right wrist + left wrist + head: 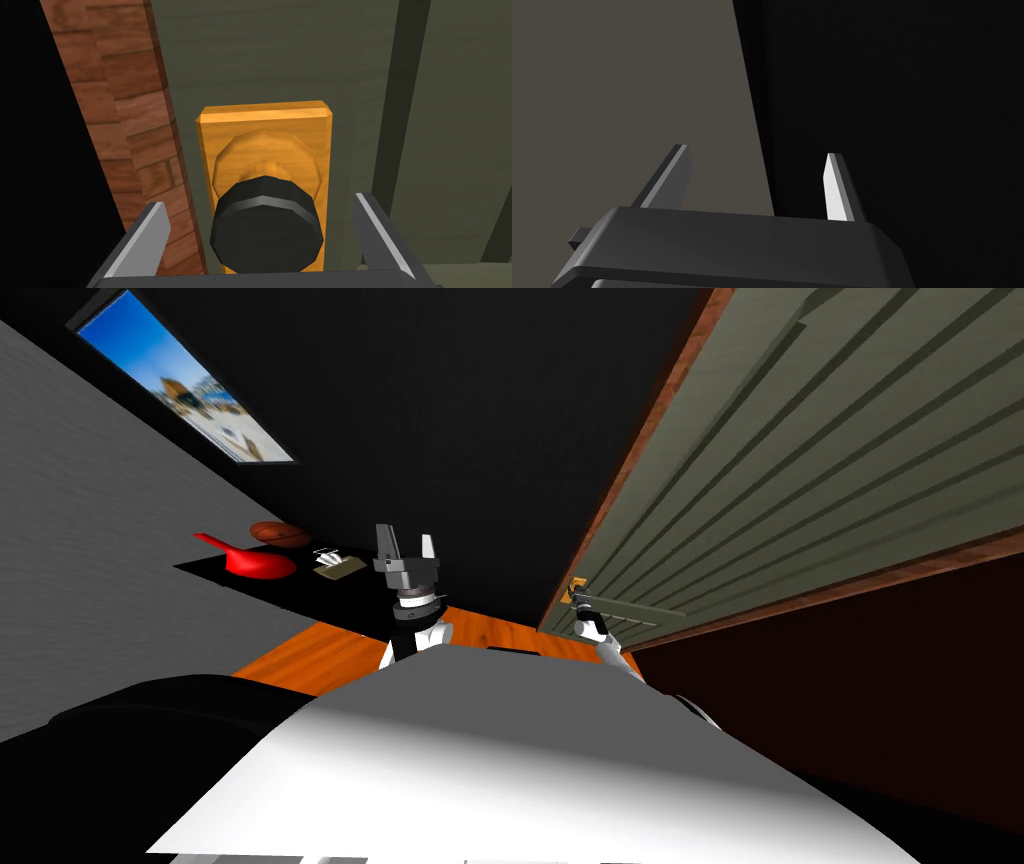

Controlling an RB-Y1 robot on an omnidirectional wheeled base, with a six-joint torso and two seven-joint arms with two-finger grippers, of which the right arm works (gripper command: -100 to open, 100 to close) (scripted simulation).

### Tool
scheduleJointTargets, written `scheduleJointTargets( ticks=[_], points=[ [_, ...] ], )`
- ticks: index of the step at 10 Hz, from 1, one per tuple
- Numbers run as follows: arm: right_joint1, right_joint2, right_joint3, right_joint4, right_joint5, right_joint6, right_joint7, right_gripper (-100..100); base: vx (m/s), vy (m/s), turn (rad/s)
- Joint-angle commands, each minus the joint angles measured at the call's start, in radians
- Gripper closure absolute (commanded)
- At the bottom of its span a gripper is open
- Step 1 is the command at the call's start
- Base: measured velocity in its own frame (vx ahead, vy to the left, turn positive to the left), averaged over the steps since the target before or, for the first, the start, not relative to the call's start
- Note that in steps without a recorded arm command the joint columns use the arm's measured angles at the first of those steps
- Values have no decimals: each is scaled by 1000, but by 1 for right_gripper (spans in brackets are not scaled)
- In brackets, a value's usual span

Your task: Pull the door open

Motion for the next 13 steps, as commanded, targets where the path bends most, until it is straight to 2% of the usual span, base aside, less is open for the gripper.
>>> scheduleJointTargets(
  ticks=[1,2,7,8,10,13],
  points=[
    [0,0,0,0,0,0,0,-100,53,6,45],
    [0,0,0,0,0,0,0,100,-8,-3,-50],
    [0,0,0,0,0,0,0,100,-9,-3,0],
    [6,-15,15,-6,2,-3,-16,100,-103,-42,85],
    [12,-29,32,-15,4,-8,-34,100,-176,-77,103],
    [26,-63,73,-35,8,-19,-78,100,-204,-75,111]
  ],
)
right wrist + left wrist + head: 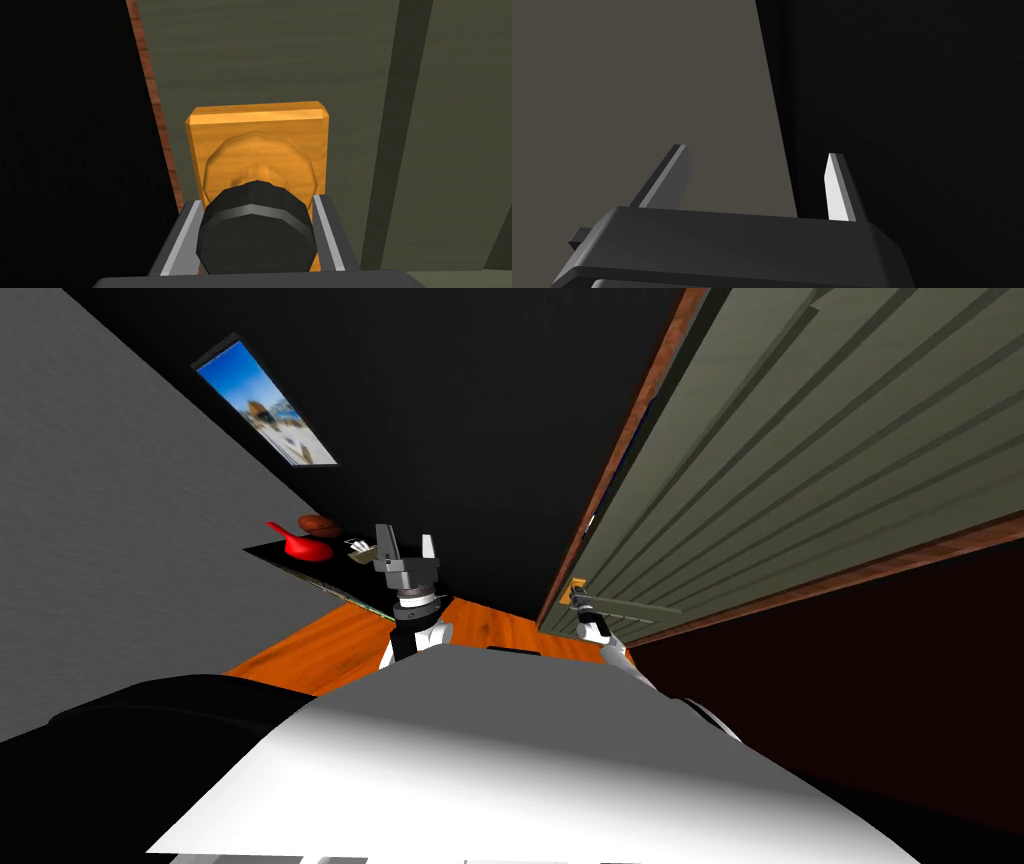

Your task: Pull the door open

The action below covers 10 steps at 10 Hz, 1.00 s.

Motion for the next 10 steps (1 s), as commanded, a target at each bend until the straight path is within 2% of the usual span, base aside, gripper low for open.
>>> scheduleJointTargets(
  ticks=[1,2,4,5,6,9,10],
  points=[
    [7,-18,24,-12,3,-8,-26,100,-211,-109,112],
    [13,-33,43,-21,5,-13,-46,100,-218,-90,149],
    [20,-50,63,-31,7,-18,-68,100,-214,-89,105],
    [20,-45,57,-25,7,-16,-60,100,-91,-46,33],
    [30,-65,85,-36,11,-26,-84,100,-173,-68,95],
    [42,-102,126,-56,17,-46,-123,100,-229,-114,115],
    [48,-122,147,-67,20,-57,-143,100,-235,-131,136]
  ],
)
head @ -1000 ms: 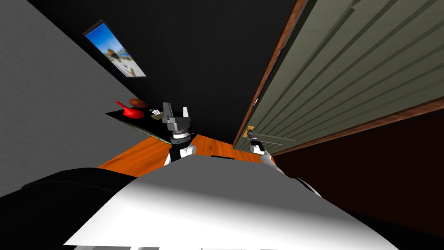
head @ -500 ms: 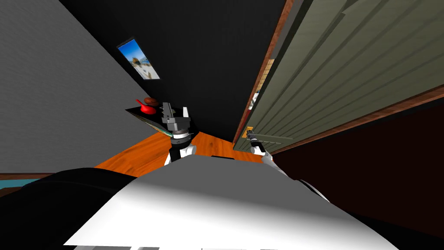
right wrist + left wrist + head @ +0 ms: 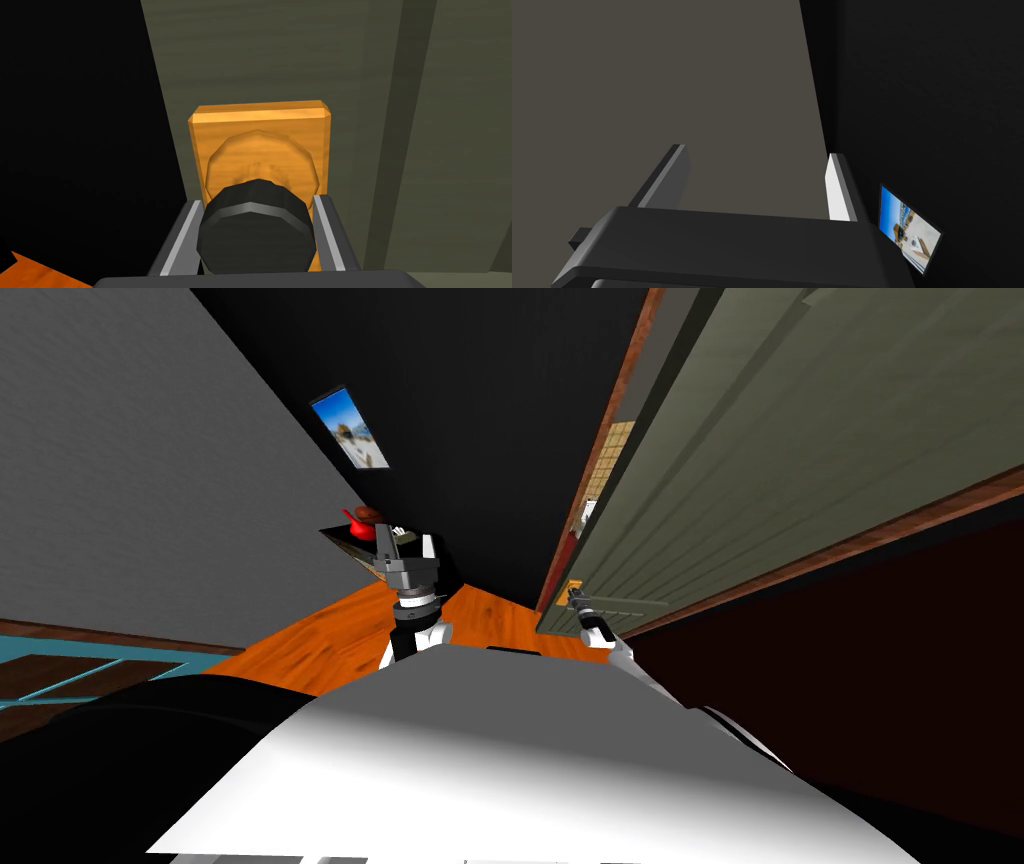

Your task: Pull the door open

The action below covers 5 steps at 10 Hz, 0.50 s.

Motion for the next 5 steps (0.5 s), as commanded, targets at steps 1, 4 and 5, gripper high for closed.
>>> scheduleJointTargets(
  ticks=[1,4,5],
  points=[
    [5,-24,27,-9,4,-16,-28,100,-275,-109,108],
    [20,-54,62,-23,12,-35,-59,100,-174,-82,92],
    [23,-61,68,-26,13,-40,-65,100,-228,-116,117]
  ],
)
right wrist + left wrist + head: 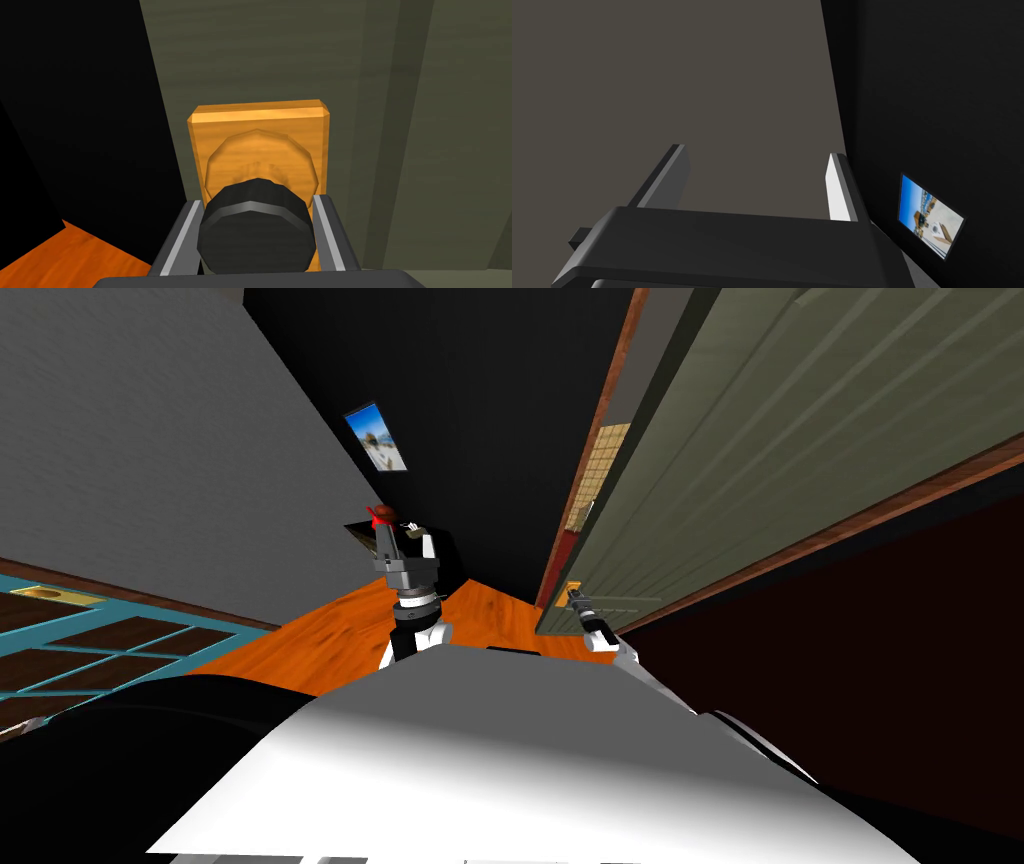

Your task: Pull the door open

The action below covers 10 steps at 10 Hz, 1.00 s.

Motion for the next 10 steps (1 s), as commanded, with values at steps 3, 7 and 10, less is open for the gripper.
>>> scheduleJointTargets(
  ticks=[3,7,10],
  points=[
    [19,-49,47,-23,12,-41,-49,100,-207,-126,105],
    [29,-80,80,-34,20,-66,-79,100,-185,-103,88],
    [47,-123,115,-44,26,-108,-115,100,-196,-117,147]
  ],
)
